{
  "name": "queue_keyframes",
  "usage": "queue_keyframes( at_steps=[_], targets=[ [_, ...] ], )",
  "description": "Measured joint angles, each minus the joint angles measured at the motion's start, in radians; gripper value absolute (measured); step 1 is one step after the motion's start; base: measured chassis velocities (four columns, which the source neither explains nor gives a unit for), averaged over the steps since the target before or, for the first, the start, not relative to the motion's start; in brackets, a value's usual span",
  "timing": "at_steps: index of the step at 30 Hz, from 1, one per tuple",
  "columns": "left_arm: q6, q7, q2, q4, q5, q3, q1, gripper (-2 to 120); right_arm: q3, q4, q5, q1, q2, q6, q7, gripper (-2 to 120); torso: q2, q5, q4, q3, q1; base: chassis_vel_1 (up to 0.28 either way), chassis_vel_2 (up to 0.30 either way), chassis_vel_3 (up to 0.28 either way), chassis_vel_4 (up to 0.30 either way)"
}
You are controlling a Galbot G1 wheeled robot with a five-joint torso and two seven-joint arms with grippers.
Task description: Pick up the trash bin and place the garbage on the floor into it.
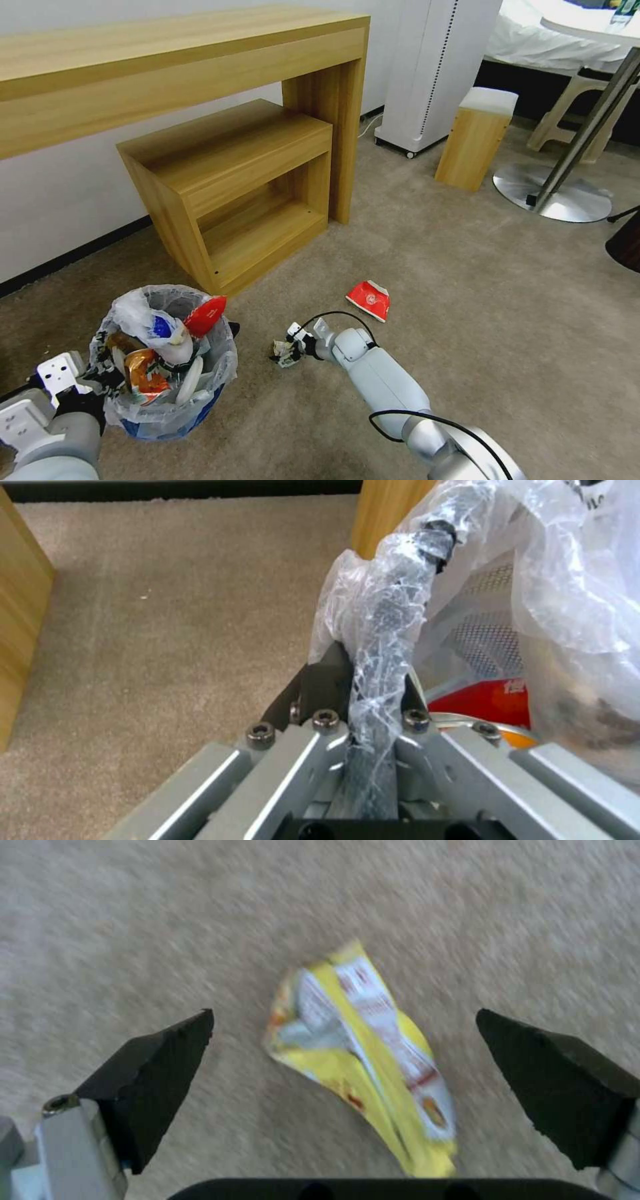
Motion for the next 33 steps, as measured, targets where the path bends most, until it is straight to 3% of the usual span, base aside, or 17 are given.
queue_keyframes(
  at_steps=[7,9,11,16,20,22,26,29,33],
  targets=[
    [-0.002,0.0,0.0,0.0,0.001,-0.001,0.006,1,0.017,-0.054,-0.02,0.011,-0.002,-0.002,0.082,79,0.0,0.0001,0.0,0.0,0.0,0.0,0.0,0.0,0.0],
    [-0.003,0.0,-0.001,0.0,0.003,-0.001,0.006,1,0.022,-0.078,-0.021,0.019,-0.003,0.002,0.11,67,0.0,0.0001,0.0,0.0,0.0,0.0,0.0,0.0,0.0],
    [-0.004,0.001,-0.001,0.0,0.003,-0.001,0.005,1,0.024,-0.087,-0.021,0.023,-0.003,0.004,0.119,64,0.0,0.0001,0.0,0.0,0.0,0.0,0.0,0.0,0.0],
    [-0.004,0.001,0.0,0.004,0.004,-0.002,0.001,1,0.035,-0.12,-0.018,0.038,-0.003,0.02,0.147,41,0.0,0.0003,0.0004,0.0,0.0,0.0,0.0,0.0,0.0],
    [-0.004,0.001,0.002,0.006,0.005,-0.001,-0.003,1,0.037,-0.12,-0.01,0.039,-0.004,0.022,0.154,33,0.0,0.0003,0.0002,0.0,0.0,0.0,0.0,0.0,0.0],
    [-0.004,0.002,0.003,0.007,0.006,0.001,-0.007,1,0.031,-0.106,0.005,0.038,-0.005,0.022,0.155,20,0.0,0.0,-0.0001,0.0,0.0,0.0,0.0,0.0,0.0],
    [-0.004,0.002,0.004,0.01,0.007,0.002,-0.007,1,0.023,-0.091,0.018,0.033,-0.005,0.022,0.154,7,0.0,0.0001,0.0001,0.0,0.0,0.0,0.0,0.0,0.0],
    [-0.004,0.002,0.004,0.01,0.007,0.003,-0.006,1,0.021,-0.085,0.022,0.032,-0.005,0.023,0.153,0,0.0,0.0,0.0,0.0,0.0,0.0,0.0,0.0,0.0],
    [-0.004,0.003,0.006,0.007,0.007,0.001,-0.002,1,0.01,-0.059,0.037,0.024,-0.005,0.022,0.146,0,0.0,0.0,0.0001,0.0,0.0,0.0,0.0,0.0,0.0]
  ],
)
